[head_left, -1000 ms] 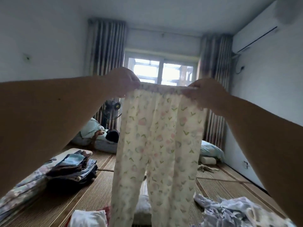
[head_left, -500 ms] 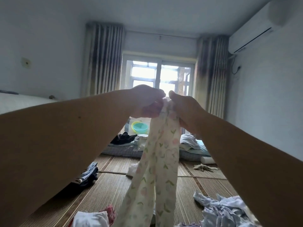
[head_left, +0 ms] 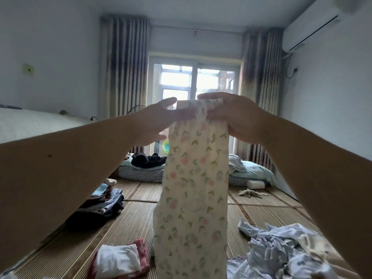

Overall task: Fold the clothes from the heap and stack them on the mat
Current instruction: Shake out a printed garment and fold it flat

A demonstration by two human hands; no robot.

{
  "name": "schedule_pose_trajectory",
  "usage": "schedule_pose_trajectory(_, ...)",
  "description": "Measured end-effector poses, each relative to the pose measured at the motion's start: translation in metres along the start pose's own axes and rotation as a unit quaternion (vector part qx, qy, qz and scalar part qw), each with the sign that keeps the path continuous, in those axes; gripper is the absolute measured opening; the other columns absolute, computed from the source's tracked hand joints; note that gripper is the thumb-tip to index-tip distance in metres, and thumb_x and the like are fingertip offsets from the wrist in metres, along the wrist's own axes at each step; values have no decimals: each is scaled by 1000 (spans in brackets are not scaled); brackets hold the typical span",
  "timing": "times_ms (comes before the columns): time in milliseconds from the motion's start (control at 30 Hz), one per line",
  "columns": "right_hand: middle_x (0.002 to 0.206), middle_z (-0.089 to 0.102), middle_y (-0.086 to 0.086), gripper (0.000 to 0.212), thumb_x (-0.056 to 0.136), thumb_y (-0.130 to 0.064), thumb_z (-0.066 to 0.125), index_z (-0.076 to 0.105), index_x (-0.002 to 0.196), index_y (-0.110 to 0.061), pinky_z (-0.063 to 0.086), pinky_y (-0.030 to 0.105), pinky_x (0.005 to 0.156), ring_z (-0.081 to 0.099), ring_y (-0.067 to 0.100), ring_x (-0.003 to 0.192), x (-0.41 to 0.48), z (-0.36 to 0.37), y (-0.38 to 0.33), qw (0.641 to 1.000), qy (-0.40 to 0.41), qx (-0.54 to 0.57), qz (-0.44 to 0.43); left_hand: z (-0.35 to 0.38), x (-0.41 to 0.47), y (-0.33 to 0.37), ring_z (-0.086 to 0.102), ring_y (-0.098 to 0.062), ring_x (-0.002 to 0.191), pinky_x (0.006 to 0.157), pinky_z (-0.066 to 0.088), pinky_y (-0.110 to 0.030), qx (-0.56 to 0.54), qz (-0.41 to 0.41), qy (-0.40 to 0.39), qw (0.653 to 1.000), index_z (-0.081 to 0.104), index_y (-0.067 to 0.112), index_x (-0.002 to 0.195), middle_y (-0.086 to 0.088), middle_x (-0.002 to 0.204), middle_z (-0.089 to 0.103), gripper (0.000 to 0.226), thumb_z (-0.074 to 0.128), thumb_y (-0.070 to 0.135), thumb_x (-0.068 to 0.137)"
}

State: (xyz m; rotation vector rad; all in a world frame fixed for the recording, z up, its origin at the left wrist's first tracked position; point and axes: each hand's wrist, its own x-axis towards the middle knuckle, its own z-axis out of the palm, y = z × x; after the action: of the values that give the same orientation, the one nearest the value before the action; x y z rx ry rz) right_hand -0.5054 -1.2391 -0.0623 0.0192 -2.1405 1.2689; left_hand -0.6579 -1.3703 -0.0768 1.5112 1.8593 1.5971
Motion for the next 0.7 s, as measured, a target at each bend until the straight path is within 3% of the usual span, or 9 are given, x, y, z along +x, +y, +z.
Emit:
schedule_pose_trajectory(67,112,61,22,37,88,2,54,56,125,-2,48,53,95,61,38,108,3,-10,0,999,-18,32,29,1,0,-8,56,-32,121,106,38,-52,-35,-25,-100,994,47,9,135,-13,132,58,69,76,32,76)
schedule_pose_trajectory(167,103,64,20,27,86,-4,62,61,112,4,59,37,77,67,31,91,4,-23,3,991,-9,-115,65,1,8,-14,65,-29,105,98,48,-46,22,-48,-55,997,60,3,118,-13,119,66,34,66,16,87)
schedule_pose_trajectory(200,93,65,18,21,84,-7,67,64,101,3,57,29,64,65,29,77,3,-26,6,979,10,-188,72,0,11,-16,67,-23,91,85,53,-37,68,-55,-31,996,64,6,110,-10,112,68,27,66,18,87)
schedule_pose_trajectory(267,70,52,10,12,85,-13,68,63,87,-2,38,20,44,44,18,57,2,-32,17,961,28,-255,107,0,15,-19,48,-9,55,49,40,-19,166,-85,-10,982,70,12,95,-5,80,63,22,73,29,82)
schedule_pose_trajectory(367,63,45,4,11,85,-14,69,65,86,-4,30,13,35,36,10,46,5,-29,40,955,53,-227,182,4,26,-34,33,-6,43,37,27,-17,250,-182,-23,951,71,13,93,4,56,49,28,77,34,76)
schedule_pose_trajectory(467,94,66,11,25,85,-18,69,65,105,-4,58,32,66,67,23,76,18,-25,74,941,62,-271,193,16,41,-62,61,-9,50,38,44,-18,161,-250,-37,954,63,6,105,0,70,70,23,68,20,87)
schedule_pose_trajectory(567,109,64,14,22,92,-17,59,59,111,-6,55,39,87,65,27,96,31,-18,112,945,78,-250,193,28,66,-97,73,-24,73,53,58,-28,121,-234,13,965,59,4,113,-12,101,70,26,62,20,92)
schedule_pose_trajectory(633,118,62,17,34,94,-21,56,57,121,0,50,43,96,60,31,107,40,-16,133,941,98,-269,181,35,85,-115,69,-23,81,76,59,-36,132,-185,50,973,59,4,113,-11,103,68,26,59,22,94)
schedule_pose_trajectory(700,118,59,17,40,95,-23,53,54,126,1,45,44,99,57,30,107,52,-20,148,940,122,-275,159,42,100,-125,61,-18,80,80,54,-31,140,-130,58,980,58,5,107,-7,96,64,22,53,24,98)
